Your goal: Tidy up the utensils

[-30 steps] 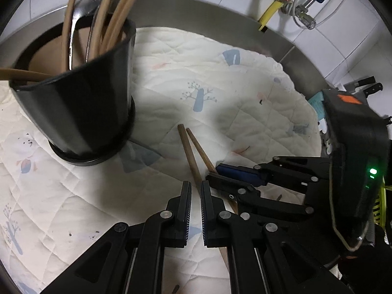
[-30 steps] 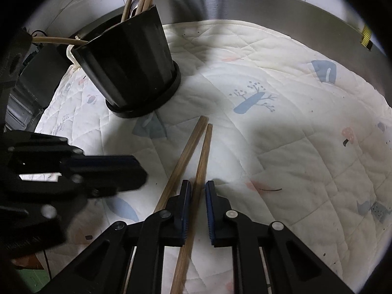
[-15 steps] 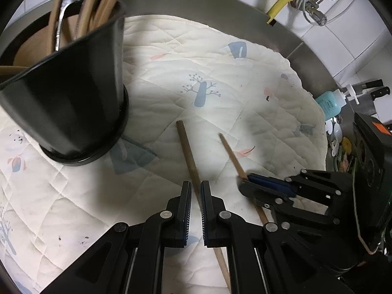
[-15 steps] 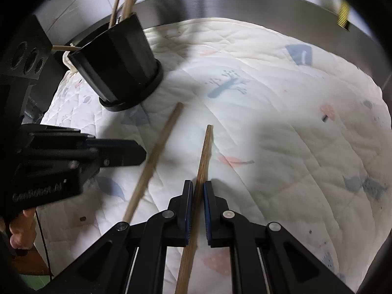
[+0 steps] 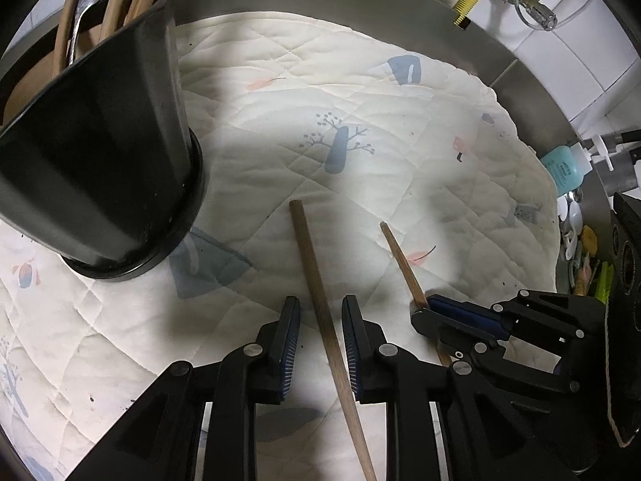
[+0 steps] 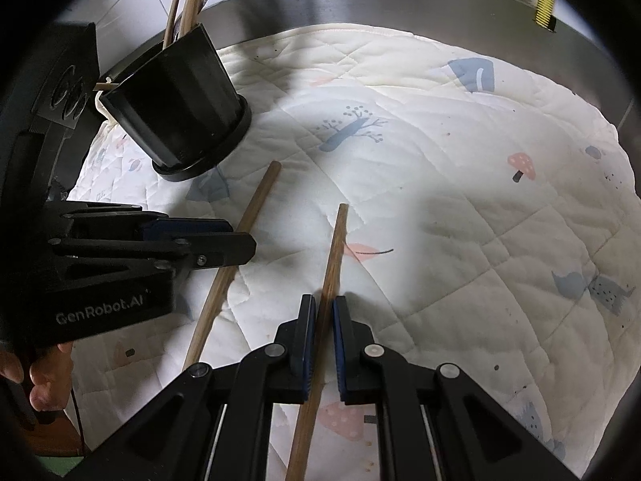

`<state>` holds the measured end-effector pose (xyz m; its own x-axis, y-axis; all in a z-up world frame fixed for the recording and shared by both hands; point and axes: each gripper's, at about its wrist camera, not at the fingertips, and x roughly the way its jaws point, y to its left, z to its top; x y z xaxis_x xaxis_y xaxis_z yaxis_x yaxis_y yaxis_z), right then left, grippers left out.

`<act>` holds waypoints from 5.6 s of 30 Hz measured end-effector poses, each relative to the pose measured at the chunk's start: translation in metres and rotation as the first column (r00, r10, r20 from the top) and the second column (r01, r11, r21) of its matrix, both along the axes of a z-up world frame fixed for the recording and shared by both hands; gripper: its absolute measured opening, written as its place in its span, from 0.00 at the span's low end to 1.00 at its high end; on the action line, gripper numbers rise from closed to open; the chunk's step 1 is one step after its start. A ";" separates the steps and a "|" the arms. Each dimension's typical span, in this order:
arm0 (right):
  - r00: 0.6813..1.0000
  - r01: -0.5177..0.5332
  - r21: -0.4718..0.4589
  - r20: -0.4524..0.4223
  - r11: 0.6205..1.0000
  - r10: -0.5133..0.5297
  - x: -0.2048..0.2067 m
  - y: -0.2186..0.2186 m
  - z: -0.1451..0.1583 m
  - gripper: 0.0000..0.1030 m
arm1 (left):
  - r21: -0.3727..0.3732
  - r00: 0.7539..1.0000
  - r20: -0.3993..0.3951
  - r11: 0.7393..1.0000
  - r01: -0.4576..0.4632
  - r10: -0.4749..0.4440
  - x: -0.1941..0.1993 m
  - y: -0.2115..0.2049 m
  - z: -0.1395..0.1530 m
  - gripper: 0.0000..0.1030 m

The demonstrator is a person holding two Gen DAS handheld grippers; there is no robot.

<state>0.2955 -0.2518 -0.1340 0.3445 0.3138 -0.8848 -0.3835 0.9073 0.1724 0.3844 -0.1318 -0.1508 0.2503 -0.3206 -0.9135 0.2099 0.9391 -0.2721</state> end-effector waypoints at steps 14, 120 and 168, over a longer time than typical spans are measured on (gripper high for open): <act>1.000 -0.006 0.016 -0.005 1.000 0.006 0.005 -0.004 0.000 0.11 | 0.058 0.998 0.050 0.998 0.022 -0.025 0.006 -0.005 0.000 0.09; 0.920 -0.057 0.185 0.392 0.981 -0.021 0.017 0.100 0.151 0.28 | -0.092 0.852 0.482 0.979 -0.181 0.203 0.015 0.198 0.202 0.34; 0.920 0.049 0.065 0.386 0.997 -0.070 -0.137 0.046 0.132 0.60 | 0.014 0.774 0.586 0.952 -0.305 0.239 -0.230 0.183 0.215 0.96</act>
